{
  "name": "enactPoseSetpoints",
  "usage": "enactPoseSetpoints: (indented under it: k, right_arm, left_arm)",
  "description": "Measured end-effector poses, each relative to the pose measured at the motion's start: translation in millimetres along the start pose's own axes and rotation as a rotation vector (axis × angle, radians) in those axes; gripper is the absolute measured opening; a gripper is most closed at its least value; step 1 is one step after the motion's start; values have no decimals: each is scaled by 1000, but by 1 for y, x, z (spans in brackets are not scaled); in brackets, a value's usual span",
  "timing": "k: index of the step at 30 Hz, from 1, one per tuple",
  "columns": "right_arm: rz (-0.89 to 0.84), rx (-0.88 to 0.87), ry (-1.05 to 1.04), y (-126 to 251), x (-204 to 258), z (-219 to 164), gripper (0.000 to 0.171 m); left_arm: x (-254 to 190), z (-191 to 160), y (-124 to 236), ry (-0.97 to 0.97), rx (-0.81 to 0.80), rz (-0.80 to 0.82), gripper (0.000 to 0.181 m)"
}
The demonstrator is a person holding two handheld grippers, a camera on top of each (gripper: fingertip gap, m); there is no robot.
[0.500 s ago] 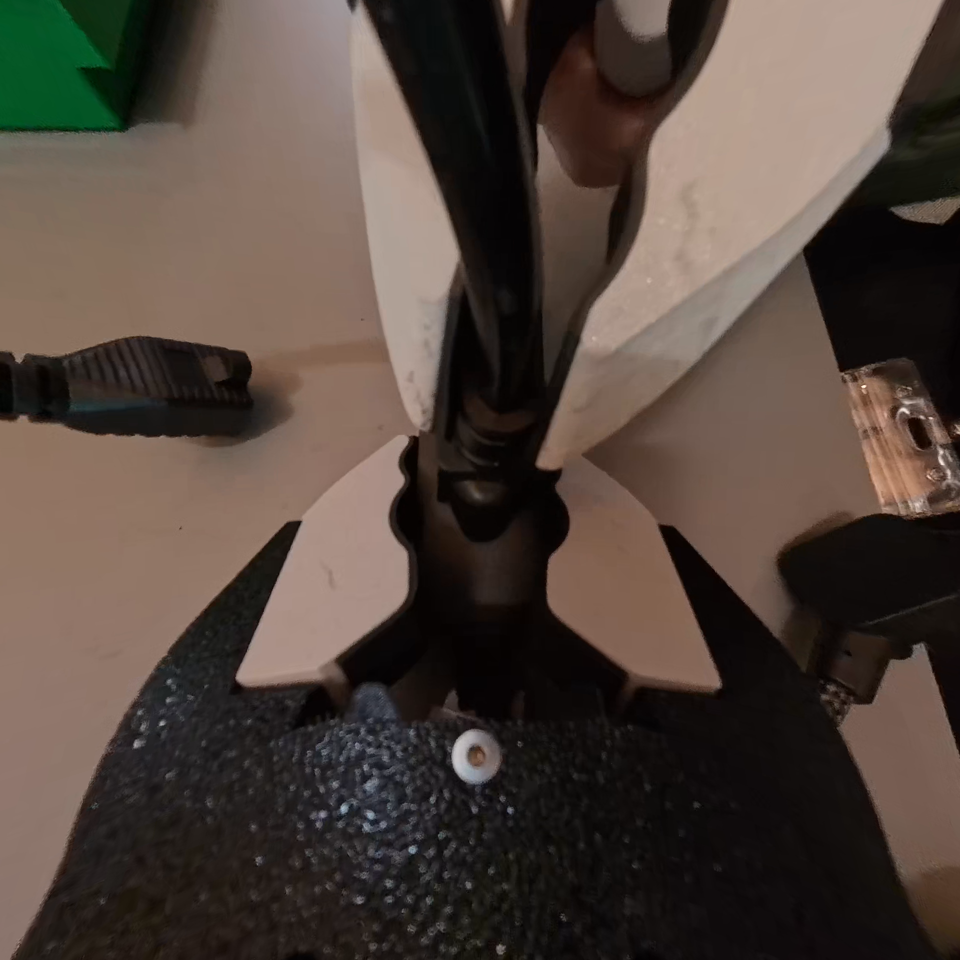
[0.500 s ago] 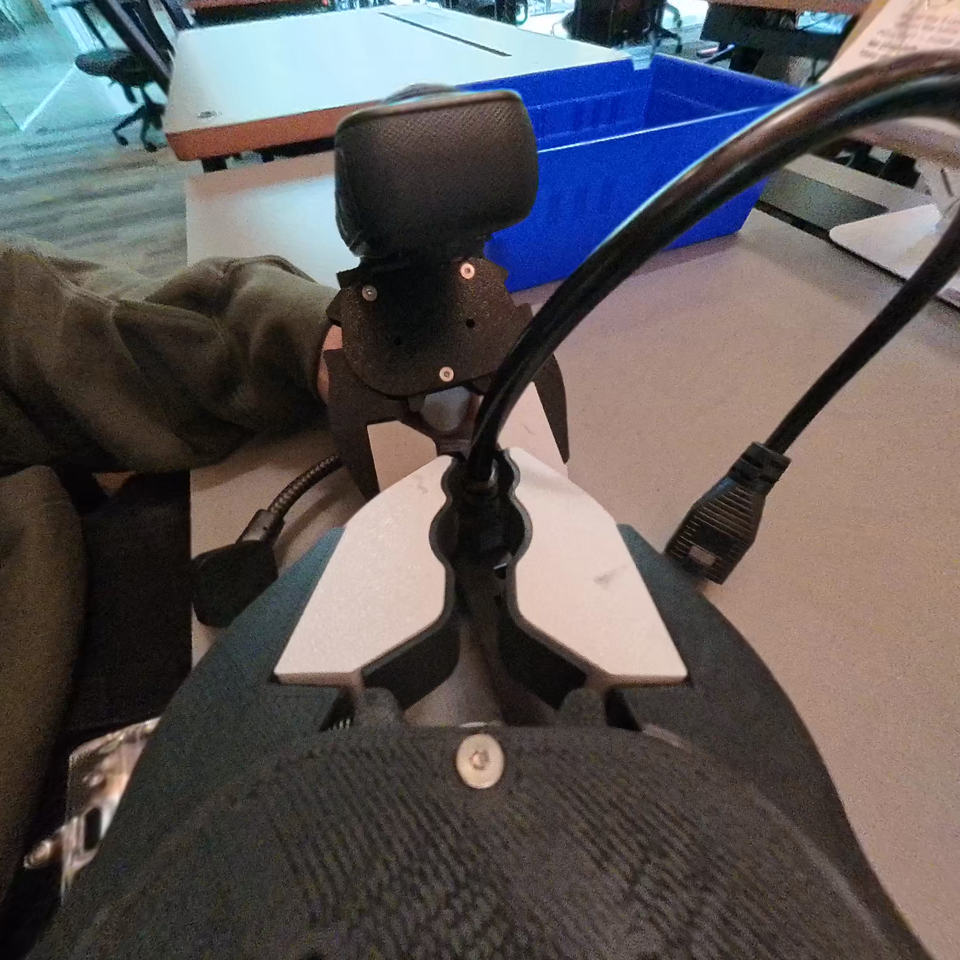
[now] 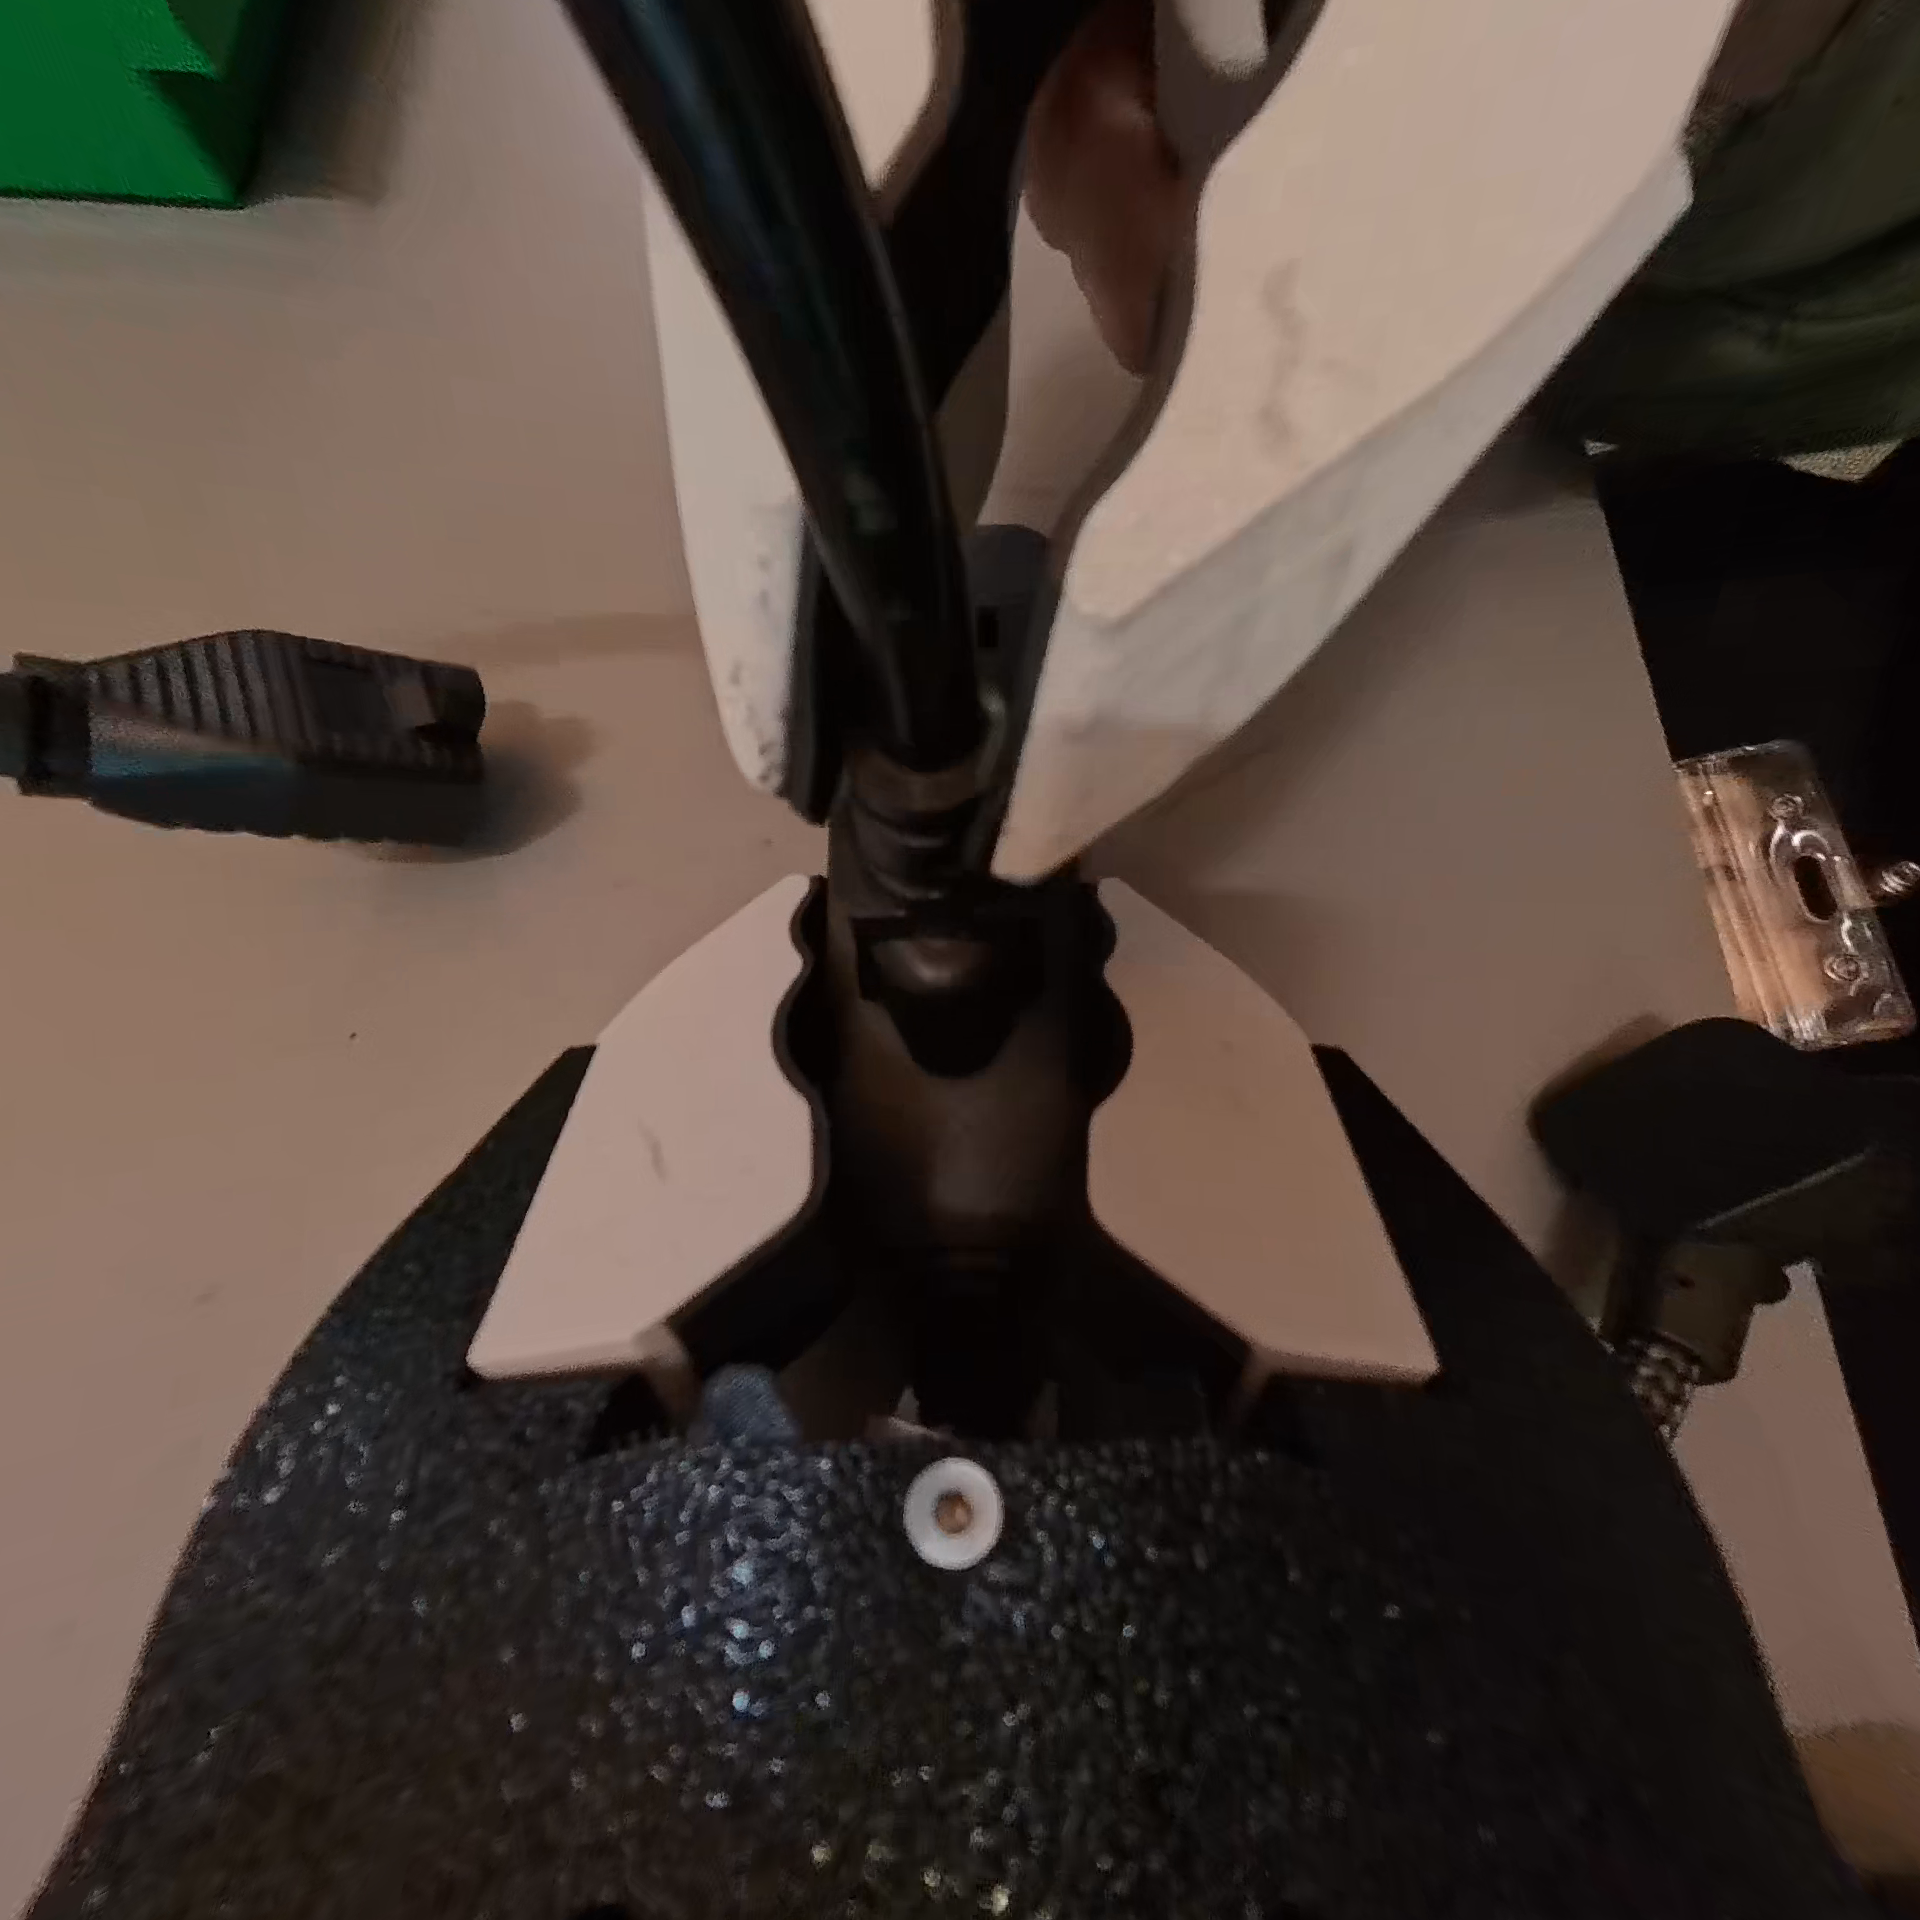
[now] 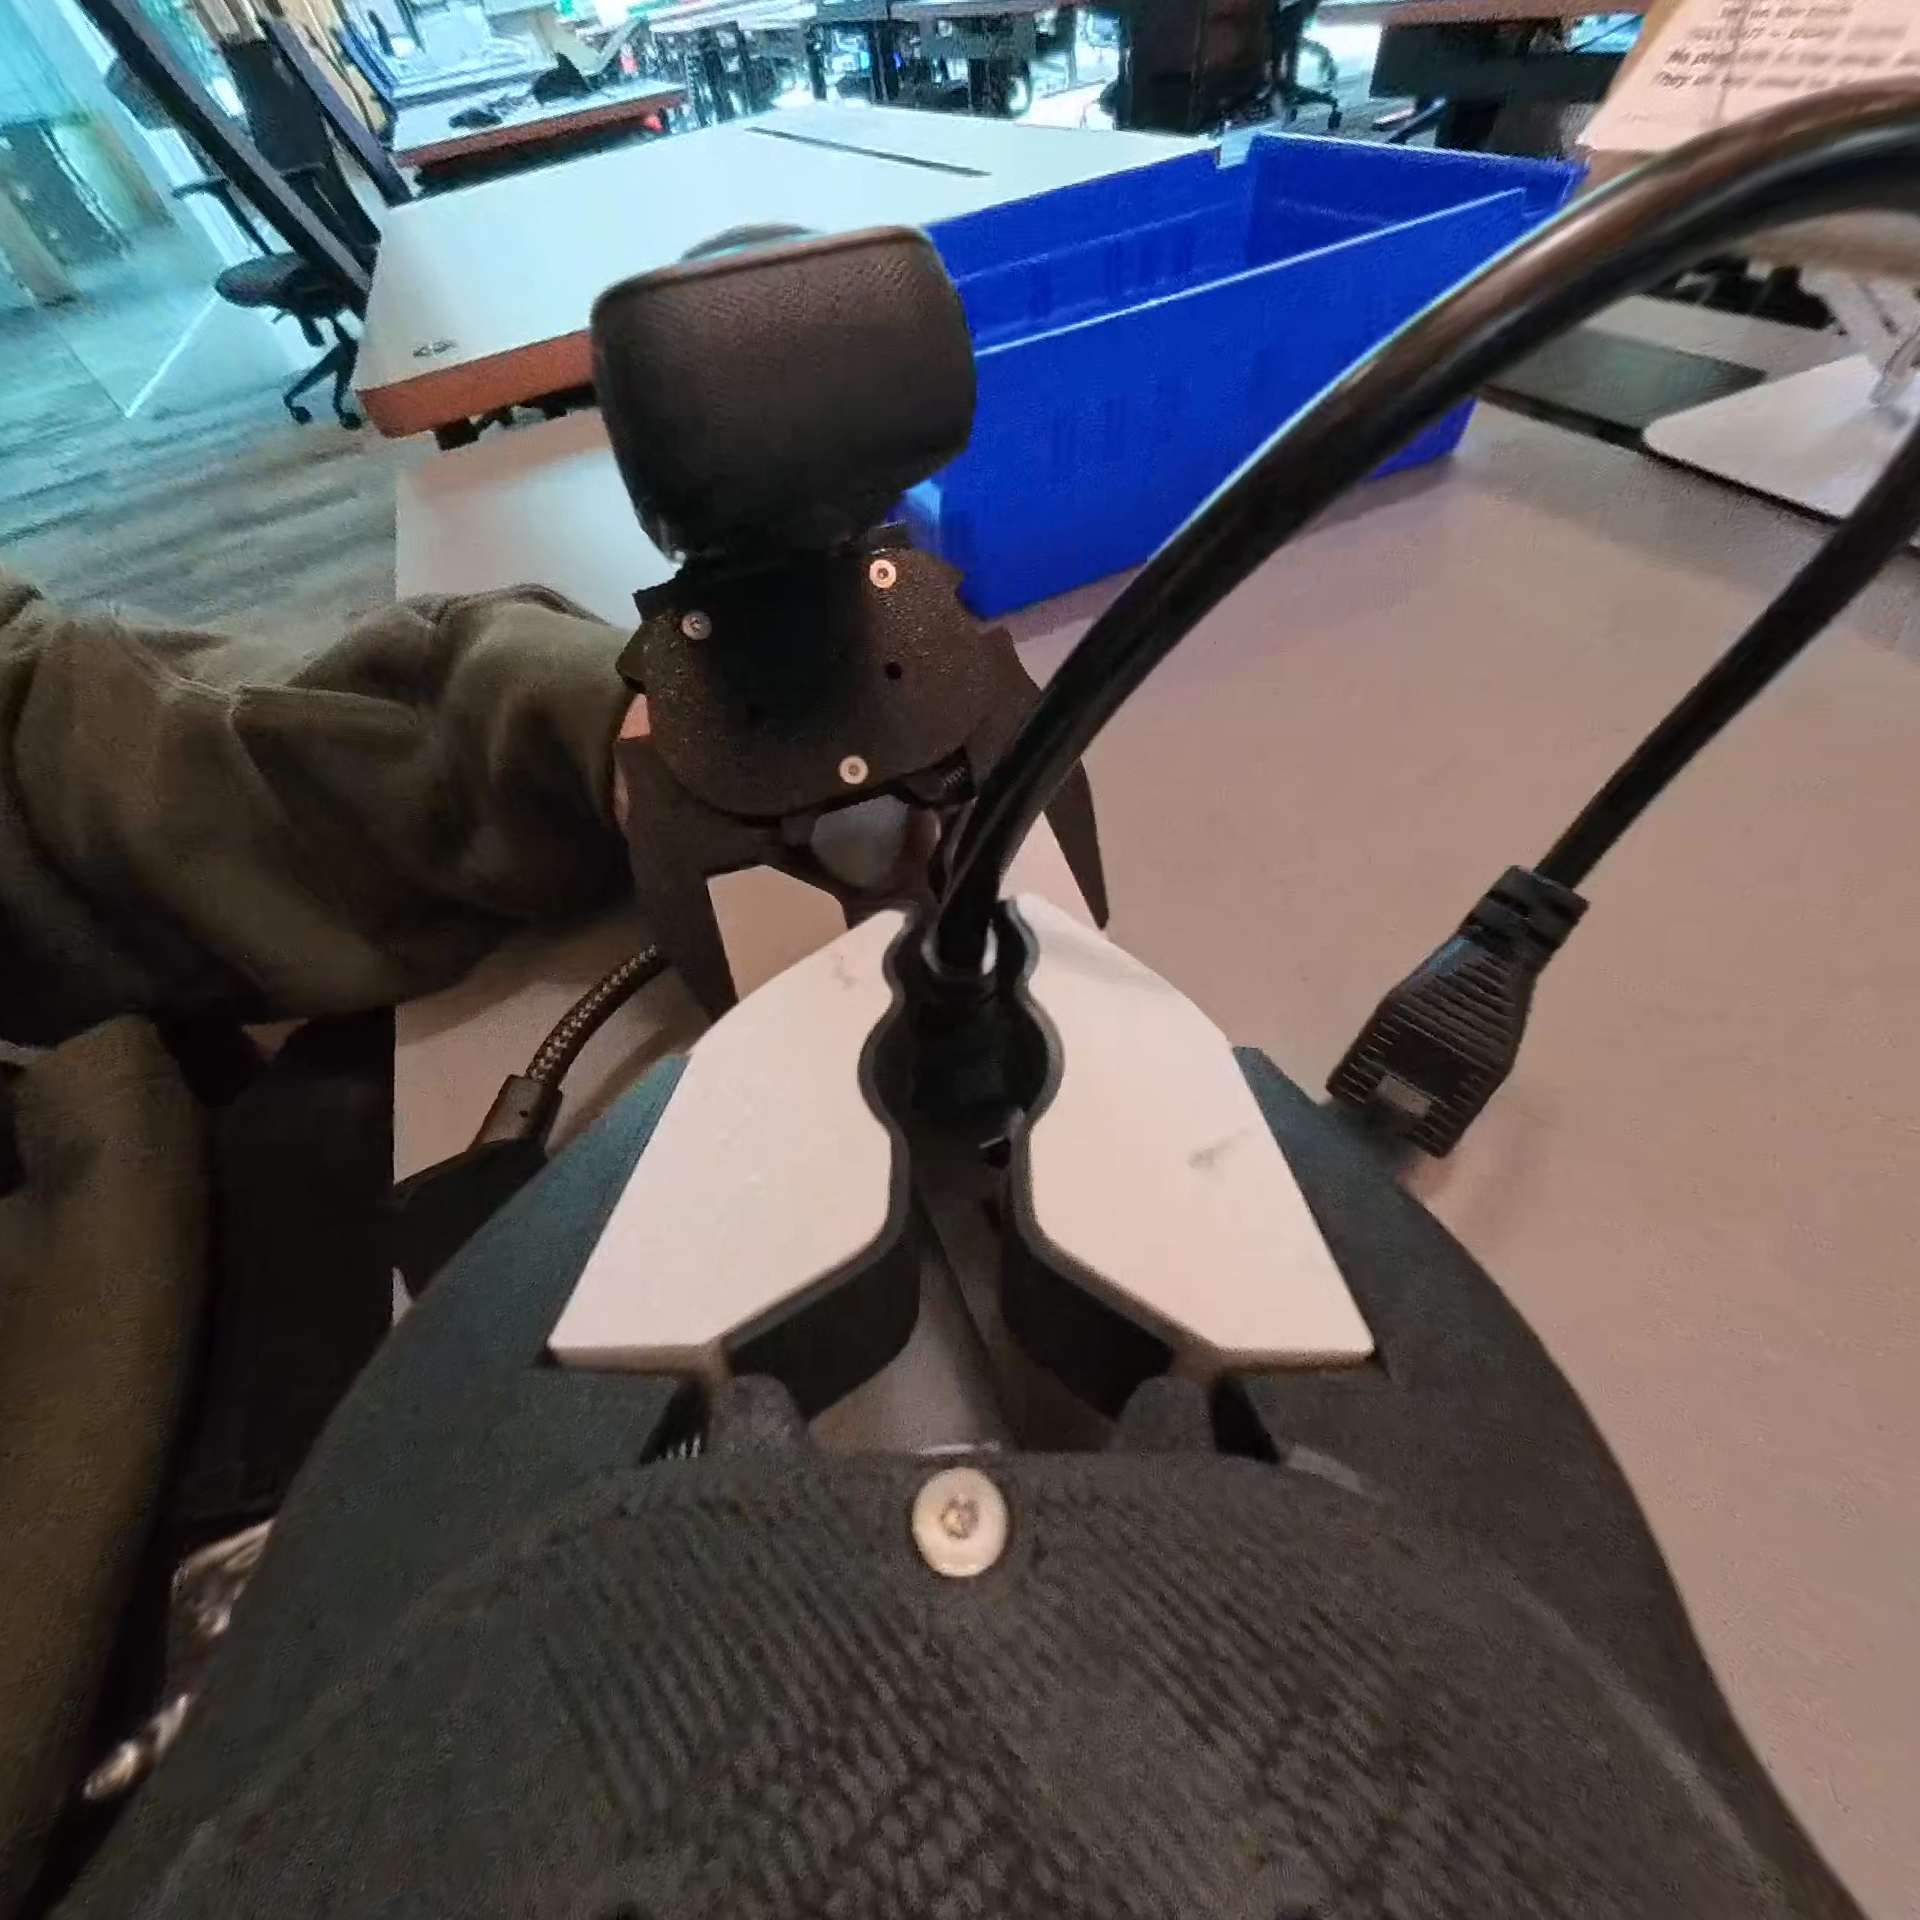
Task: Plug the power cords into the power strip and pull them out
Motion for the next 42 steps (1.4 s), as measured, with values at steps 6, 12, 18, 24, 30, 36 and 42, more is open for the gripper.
enactPoseSetpoints:
  k: [6,12,18,24,30,36,42]
  right_arm:
    - [19,29,28,1,2,3,12]
    - [28,-27,35,-3,7,4,8]
    - [36,23,44,-1,2,6,8]
    - [60,-57,-3,-4,-3,3,8]
    - [31,-7,63,1,7,3,8]
    - [47,-155,-28,-5,1,0,8]
    - [55,-155,-79,-3,-8,-2,8]
  left_arm:
    - [-1,-1,0,-25,2,-6,45]
    - [0,-2,3,-27,-7,9,45]
    - [0,-2,1,-31,8,9,45]
    - [2,-2,3,4,-3,9,45]
    - [0,-3,3,-41,5,-5,45]
    - [3,-3,7,1,-28,3,45]
    - [1,-3,4,4,-7,-20,46]
Point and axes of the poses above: each gripper's, where its closed fingertips meet, y back along the fingers, z out of its top, x = y × z across the jaws, the point moved 9 cm from there along y, back along the fingers, and after that the axes turned 3 degrees about z, right-handed, at the moved point
